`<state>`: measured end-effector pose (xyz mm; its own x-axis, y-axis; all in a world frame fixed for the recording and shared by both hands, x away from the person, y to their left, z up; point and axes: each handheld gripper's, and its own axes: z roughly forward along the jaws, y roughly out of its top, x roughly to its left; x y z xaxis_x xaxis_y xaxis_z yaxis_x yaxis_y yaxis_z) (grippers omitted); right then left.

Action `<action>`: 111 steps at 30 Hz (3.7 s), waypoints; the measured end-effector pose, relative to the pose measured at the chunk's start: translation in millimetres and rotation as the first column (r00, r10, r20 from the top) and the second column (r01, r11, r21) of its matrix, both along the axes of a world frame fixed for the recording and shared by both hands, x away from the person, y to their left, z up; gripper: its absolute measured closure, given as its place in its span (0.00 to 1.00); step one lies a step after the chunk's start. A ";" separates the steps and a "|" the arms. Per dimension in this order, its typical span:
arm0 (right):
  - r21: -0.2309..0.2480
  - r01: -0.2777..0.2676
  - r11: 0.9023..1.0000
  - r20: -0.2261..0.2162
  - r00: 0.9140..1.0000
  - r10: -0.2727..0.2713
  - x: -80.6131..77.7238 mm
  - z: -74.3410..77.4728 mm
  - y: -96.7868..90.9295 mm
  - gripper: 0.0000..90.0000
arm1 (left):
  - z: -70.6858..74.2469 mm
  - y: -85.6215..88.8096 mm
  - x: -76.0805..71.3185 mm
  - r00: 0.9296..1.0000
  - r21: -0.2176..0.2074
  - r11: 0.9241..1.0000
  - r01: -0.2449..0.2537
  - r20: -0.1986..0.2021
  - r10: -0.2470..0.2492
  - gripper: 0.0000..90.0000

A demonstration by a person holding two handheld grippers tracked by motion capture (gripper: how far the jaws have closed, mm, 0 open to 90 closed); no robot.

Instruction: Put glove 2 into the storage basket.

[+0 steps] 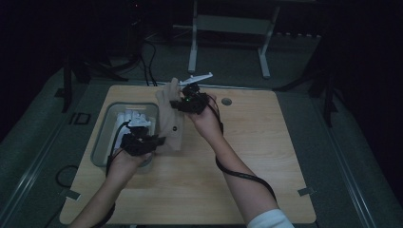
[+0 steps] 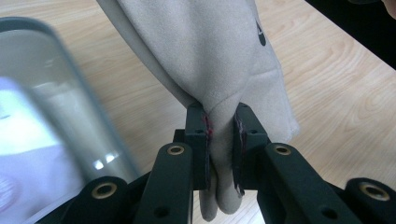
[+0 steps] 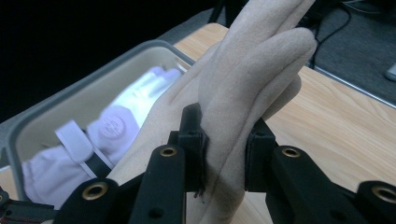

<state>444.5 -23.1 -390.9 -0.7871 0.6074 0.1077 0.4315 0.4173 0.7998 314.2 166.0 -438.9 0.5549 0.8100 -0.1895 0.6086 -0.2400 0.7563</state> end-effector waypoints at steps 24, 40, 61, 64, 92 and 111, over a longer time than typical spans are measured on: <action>-0.030 -0.156 0.987 -0.080 0.985 0.153 8.0 -36.4 131.5 0.82 | -22.9 109.6 -22.8 0.981 0.009 0.986 -0.168 -0.099 0.168 0.89; -0.088 -0.180 0.980 -0.204 0.966 0.159 24.7 -85.2 147.8 0.74 | -49.7 115.5 -19.2 0.972 -0.025 0.984 -0.175 -0.161 0.168 0.81; -0.069 -0.189 0.980 -0.118 0.977 0.180 23.7 -51.7 107.5 0.20 | -33.3 115.2 -32.4 0.978 -0.058 0.977 -0.207 -0.047 0.204 0.35; -0.057 -0.203 0.978 -0.093 0.976 0.197 15.8 -46.6 98.0 0.20 | -29.8 115.2 -35.1 0.974 -0.066 0.971 -0.228 -0.022 0.227 0.29; -0.074 -0.223 0.972 -0.039 0.975 0.221 -36.5 -78.2 -20.7 0.19 | -23.9 25.9 -48.9 0.977 -0.051 0.997 -0.051 0.202 0.061 0.09; -0.086 -0.188 0.978 -0.048 0.982 0.185 -52.8 -106.3 -87.4 0.18 | -59.0 -38.2 -50.9 0.977 -0.030 0.988 0.154 0.155 -0.147 0.10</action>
<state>391.7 -110.5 -497.2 -0.8837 0.4588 0.0927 0.3698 0.5629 0.7392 263.3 127.8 -497.9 0.6949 0.7081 -0.1252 0.4449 -0.2865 0.8485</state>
